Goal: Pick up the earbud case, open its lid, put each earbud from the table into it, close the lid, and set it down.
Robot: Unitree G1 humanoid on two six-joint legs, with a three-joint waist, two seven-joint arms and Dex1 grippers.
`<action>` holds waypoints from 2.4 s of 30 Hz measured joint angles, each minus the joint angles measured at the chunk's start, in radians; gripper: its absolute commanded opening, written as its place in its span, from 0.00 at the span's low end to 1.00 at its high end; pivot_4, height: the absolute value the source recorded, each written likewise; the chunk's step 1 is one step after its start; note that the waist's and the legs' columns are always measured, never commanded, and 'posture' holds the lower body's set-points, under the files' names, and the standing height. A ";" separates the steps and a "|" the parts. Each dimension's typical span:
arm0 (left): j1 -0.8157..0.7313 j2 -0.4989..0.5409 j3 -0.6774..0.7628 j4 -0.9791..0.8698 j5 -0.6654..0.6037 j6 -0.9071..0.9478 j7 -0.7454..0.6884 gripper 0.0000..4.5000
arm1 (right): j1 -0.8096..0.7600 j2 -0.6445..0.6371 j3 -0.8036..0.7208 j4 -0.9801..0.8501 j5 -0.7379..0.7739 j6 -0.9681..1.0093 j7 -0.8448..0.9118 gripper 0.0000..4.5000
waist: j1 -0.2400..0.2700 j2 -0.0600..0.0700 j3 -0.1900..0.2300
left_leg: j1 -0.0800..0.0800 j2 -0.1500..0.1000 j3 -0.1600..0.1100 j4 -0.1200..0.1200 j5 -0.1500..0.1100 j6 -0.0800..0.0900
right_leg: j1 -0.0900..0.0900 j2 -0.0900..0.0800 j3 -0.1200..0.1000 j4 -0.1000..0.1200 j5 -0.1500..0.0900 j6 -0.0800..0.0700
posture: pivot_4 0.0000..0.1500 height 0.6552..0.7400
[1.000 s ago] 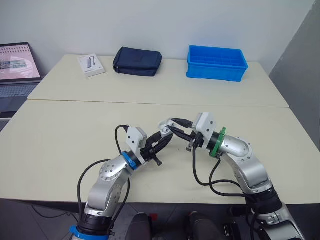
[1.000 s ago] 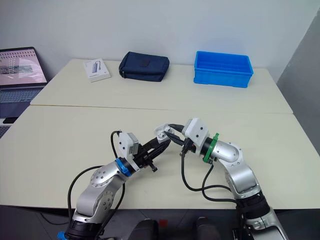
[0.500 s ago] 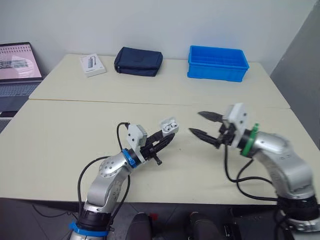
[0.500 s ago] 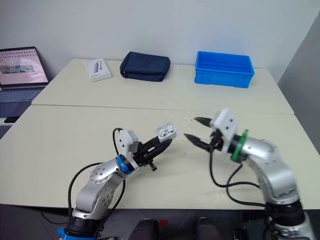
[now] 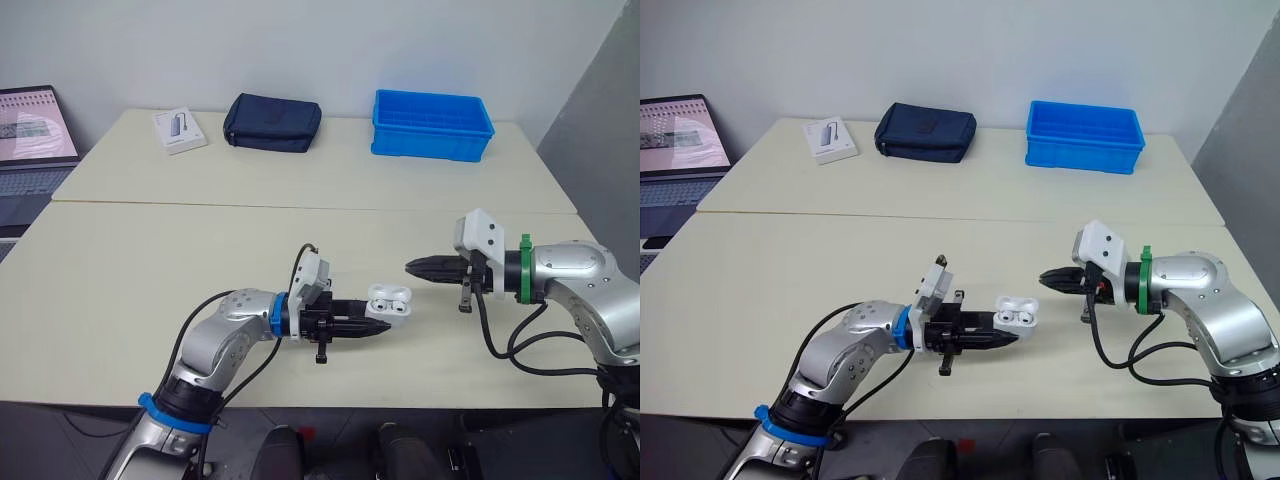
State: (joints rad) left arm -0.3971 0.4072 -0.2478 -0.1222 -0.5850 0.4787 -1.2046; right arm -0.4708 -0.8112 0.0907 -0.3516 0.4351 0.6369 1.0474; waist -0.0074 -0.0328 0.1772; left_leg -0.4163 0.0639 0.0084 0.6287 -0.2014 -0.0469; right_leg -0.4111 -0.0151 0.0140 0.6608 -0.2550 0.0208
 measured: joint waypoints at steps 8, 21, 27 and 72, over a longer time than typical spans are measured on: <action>0.015 0.011 0.000 0.026 0.001 0.020 -0.008 0.16 | -0.010 0.009 0.006 -0.095 0.132 0.114 0.018 0.00 | 0.000 0.000 0.000 | 0.000 0.000 -0.001 0.000 0.000 0.000 | 0.000 0.000 -0.001 0.000 0.000 0.000 | 1.00 1.00; 0.040 0.013 0.021 0.026 -0.005 0.077 0.028 0.16 | 0.025 -0.014 0.015 -0.203 0.201 0.183 -0.010 0.00 | 0.002 0.000 0.000 | 0.000 0.000 -0.001 0.000 0.000 0.000 | 0.000 0.000 -0.001 0.000 0.000 0.000 | 1.00 1.00; 0.039 0.013 0.021 0.026 -0.005 0.081 0.024 0.16 | 0.026 -0.016 0.006 -0.226 0.255 0.236 -0.045 0.00 | 0.002 0.000 0.000 | 0.000 0.000 -0.001 0.000 0.000 0.000 | 0.000 0.000 -0.001 0.000 0.000 0.000 | 1.00 1.00; -0.337 -0.169 0.067 0.519 -0.002 0.561 0.340 0.16 | 0.255 -0.003 -0.037 -0.193 -0.037 0.005 -0.349 0.00 | -0.005 0.000 0.000 | 0.000 -0.001 -0.004 0.000 0.000 0.000 | 0.000 0.002 -0.001 0.001 0.000 0.001 | 1.00 1.00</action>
State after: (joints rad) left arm -0.7340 0.2378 -0.1806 0.3965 -0.5870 1.0398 -0.8641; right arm -0.2157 -0.8139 0.0533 -0.5443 0.3978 0.6420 0.6985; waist -0.0120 -0.0332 0.1775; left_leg -0.4168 0.0633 0.0041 0.6285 -0.2016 -0.0466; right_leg -0.4116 -0.0127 0.0132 0.6614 -0.2548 0.0217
